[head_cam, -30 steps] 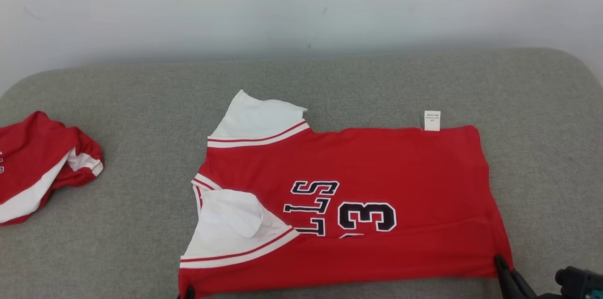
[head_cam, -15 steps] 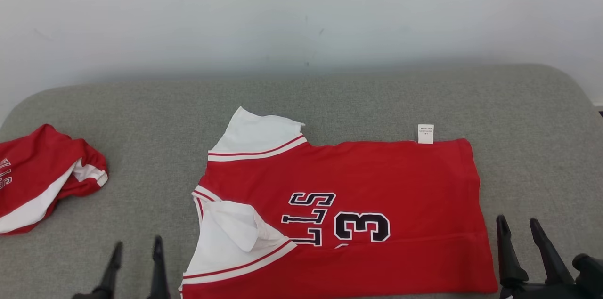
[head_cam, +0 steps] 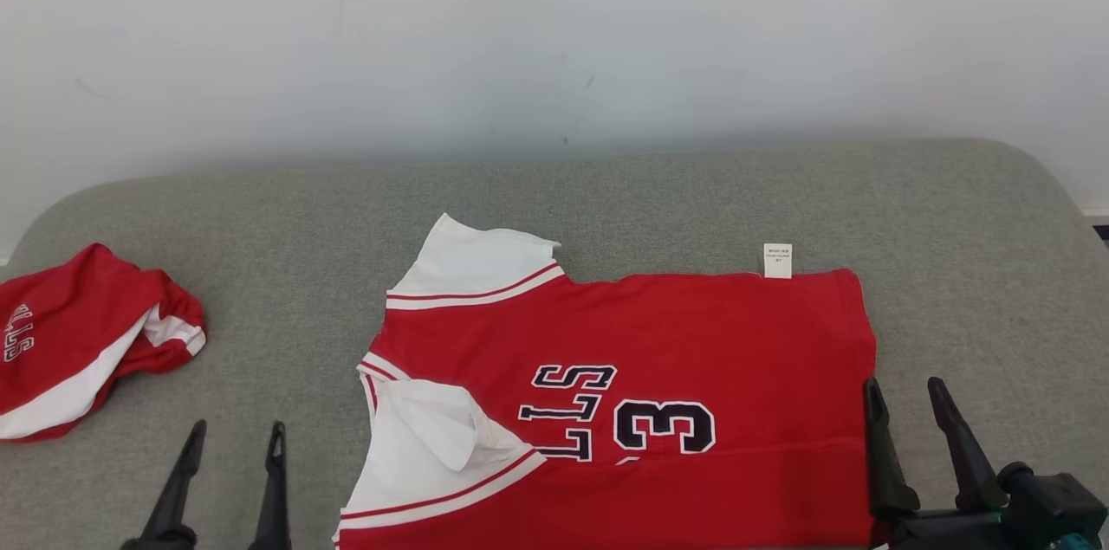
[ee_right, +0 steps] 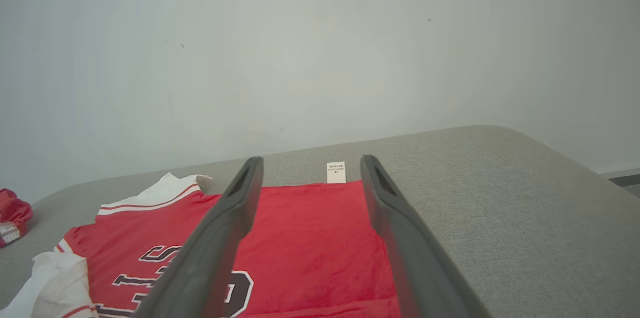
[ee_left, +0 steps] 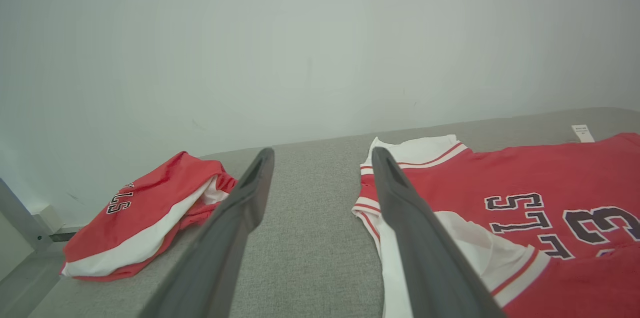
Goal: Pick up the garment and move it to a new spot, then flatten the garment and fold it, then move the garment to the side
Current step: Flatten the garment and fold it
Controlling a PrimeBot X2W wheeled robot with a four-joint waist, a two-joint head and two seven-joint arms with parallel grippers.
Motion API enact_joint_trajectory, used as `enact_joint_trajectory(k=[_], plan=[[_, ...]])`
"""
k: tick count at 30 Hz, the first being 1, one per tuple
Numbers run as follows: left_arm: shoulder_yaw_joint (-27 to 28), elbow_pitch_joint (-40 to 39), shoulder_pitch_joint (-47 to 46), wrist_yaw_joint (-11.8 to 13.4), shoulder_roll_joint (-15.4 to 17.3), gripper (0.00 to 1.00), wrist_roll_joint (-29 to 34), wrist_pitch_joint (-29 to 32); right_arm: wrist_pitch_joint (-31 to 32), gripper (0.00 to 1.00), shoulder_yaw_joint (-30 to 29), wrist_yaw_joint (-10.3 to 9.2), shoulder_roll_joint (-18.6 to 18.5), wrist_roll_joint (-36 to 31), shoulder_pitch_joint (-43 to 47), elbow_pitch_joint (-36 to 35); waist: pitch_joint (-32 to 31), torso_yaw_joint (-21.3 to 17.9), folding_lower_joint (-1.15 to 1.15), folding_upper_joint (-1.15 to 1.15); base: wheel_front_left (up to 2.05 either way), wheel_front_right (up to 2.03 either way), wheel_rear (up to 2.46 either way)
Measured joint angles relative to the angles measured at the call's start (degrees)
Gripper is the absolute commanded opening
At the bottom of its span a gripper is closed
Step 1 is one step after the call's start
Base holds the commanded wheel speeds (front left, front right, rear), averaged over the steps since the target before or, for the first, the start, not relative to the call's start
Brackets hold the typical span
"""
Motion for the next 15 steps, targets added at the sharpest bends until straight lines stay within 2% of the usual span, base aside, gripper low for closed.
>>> enact_joint_trajectory(k=[15], plan=[[8.7,0.6,2.7,-3.7,-3.2,1.00,-2.7,0.0,-1.8,1.00,-1.5,0.00,2.2,-0.1,0.2,3.3,0.1,1.6,0.00,0.00,0.00,0.00,0.00]])
